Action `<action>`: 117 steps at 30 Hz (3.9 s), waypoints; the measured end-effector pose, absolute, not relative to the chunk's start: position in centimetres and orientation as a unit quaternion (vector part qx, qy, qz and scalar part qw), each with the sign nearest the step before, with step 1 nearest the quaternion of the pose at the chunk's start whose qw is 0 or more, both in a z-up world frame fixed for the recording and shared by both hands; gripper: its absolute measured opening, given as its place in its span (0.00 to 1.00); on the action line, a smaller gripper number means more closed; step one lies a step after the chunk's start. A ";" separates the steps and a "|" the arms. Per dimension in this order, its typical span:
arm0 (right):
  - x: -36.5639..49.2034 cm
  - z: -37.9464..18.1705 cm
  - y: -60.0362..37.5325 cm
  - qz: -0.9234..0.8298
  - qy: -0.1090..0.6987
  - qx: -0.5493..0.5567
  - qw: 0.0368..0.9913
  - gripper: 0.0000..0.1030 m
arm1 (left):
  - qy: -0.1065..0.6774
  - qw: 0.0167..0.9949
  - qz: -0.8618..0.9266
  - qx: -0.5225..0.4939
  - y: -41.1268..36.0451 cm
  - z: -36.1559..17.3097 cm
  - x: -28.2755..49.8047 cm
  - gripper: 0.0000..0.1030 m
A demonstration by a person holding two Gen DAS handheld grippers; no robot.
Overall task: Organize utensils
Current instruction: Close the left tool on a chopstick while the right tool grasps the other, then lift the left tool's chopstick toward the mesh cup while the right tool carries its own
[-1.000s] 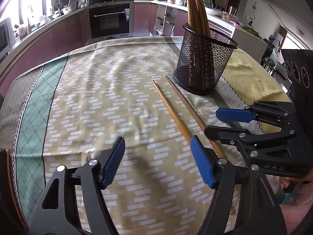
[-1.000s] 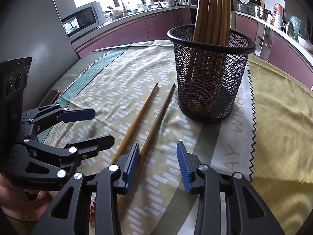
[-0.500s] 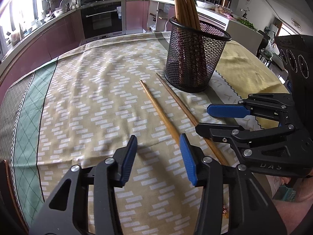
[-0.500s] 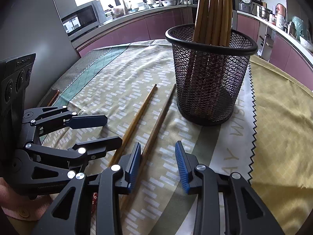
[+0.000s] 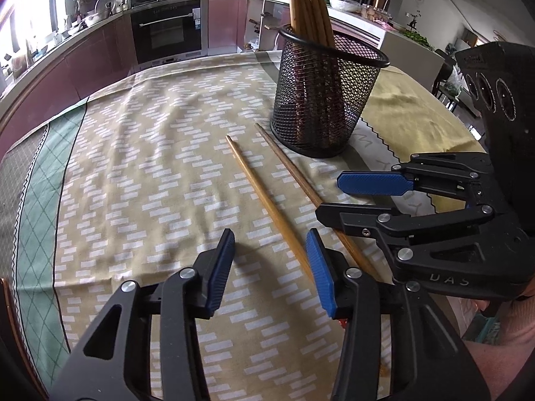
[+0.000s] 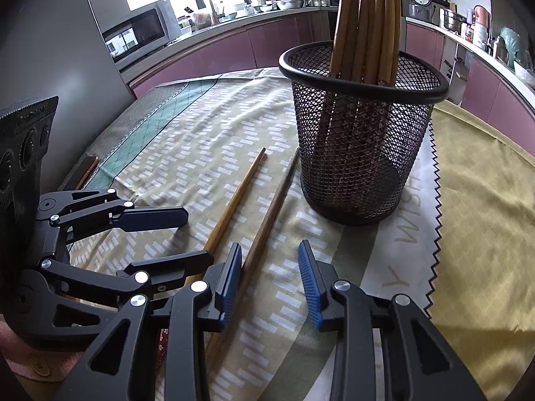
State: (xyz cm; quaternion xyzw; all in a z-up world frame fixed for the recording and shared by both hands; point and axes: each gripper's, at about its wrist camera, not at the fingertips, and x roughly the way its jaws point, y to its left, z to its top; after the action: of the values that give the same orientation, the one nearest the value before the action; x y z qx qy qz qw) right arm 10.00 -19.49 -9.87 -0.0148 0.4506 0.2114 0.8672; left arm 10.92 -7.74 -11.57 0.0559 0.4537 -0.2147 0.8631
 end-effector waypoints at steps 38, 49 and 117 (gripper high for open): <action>9.3 -8.8 -20.2 0.226 0.427 0.045 0.875 0.05 | 0.452 0.871 -0.191 0.015 -6.4 -10.5 11.0 0.08; 8.3 -7.5 -20.1 0.245 0.406 0.055 0.879 0.05 | 0.435 0.878 -0.198 0.010 -6.1 -8.9 10.2 0.08; 6.4 -2.9 -20.7 0.247 0.319 0.083 0.911 0.05 | 0.366 0.895 -0.255 -0.023 -5.4 -2.6 8.1 0.07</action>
State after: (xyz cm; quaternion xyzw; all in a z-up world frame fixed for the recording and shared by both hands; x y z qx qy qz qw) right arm 6.43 -20.65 -2.92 0.0827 0.3194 0.2471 0.9111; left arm 8.08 -5.36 -2.56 -0.0232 0.3659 -0.2553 0.8946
